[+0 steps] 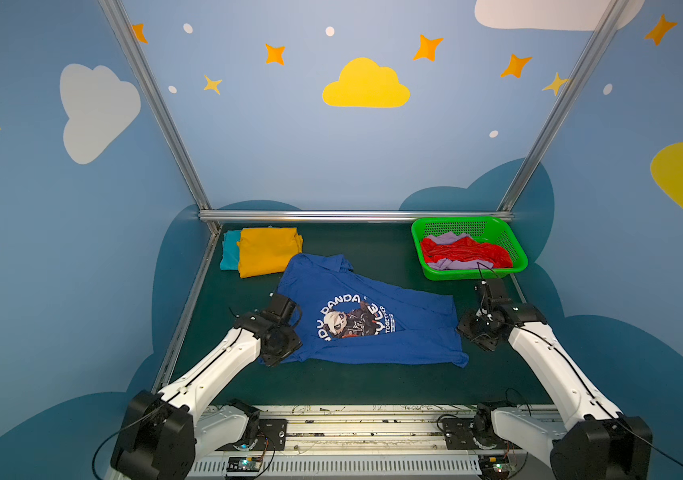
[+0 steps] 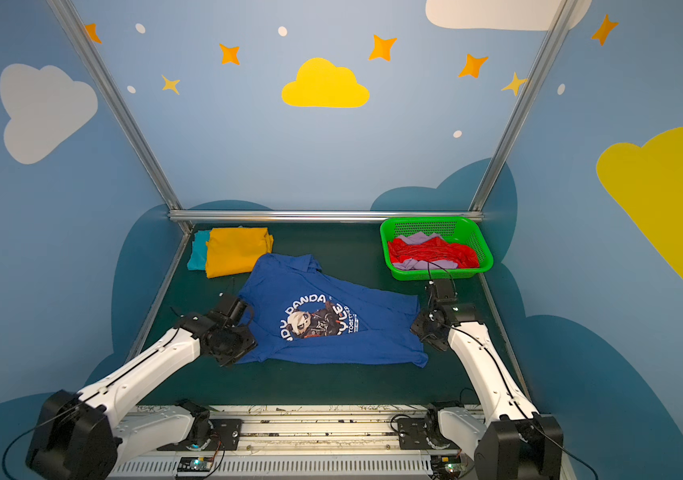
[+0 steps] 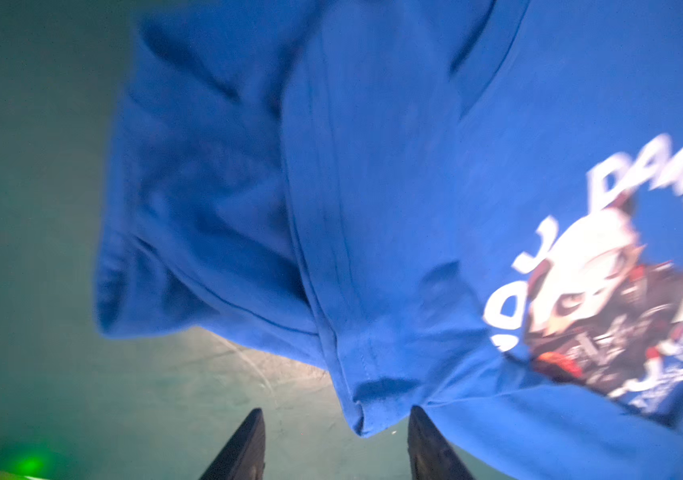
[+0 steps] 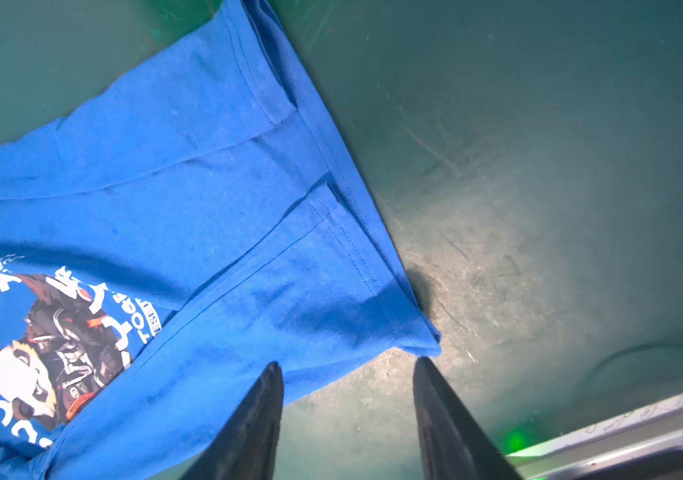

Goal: Fold and stack the t-shirts

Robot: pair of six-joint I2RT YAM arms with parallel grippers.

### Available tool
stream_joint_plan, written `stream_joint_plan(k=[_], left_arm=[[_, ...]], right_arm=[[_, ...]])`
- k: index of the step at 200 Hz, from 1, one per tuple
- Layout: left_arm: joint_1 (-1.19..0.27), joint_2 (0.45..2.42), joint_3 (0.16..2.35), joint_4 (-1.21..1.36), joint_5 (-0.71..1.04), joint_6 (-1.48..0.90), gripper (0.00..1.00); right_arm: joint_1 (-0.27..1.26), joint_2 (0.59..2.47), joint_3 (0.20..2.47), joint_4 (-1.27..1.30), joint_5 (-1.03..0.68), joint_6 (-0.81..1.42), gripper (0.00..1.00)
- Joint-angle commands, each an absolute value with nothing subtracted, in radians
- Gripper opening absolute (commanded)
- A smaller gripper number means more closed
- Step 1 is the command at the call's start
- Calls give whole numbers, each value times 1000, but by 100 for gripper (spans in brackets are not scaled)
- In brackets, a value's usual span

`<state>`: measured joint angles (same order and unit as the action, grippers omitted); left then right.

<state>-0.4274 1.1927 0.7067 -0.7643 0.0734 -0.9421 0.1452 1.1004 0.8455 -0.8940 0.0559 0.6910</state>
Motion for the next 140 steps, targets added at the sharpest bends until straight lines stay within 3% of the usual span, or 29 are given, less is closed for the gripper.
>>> stream_joint_plan(k=[1, 28, 71, 110, 140], left_arm=[[-459, 1262, 711, -696, 44, -1002, 54], [-461, 1365, 744, -647, 38, -997, 47], [-465, 1496, 846, -657, 40, -975, 4], [-455, 1560, 1007, -725, 47, -917, 4], [-442, 1667, 1139, -784, 122, -858, 11]], right_arm=[[150, 1081, 822, -858, 6, 672, 50], [150, 1032, 802, -833, -6, 649, 49], [151, 896, 708, -721, 2, 631, 52], [150, 721, 553, -552, 8, 595, 56], [148, 661, 538, -565, 66, 600, 58]])
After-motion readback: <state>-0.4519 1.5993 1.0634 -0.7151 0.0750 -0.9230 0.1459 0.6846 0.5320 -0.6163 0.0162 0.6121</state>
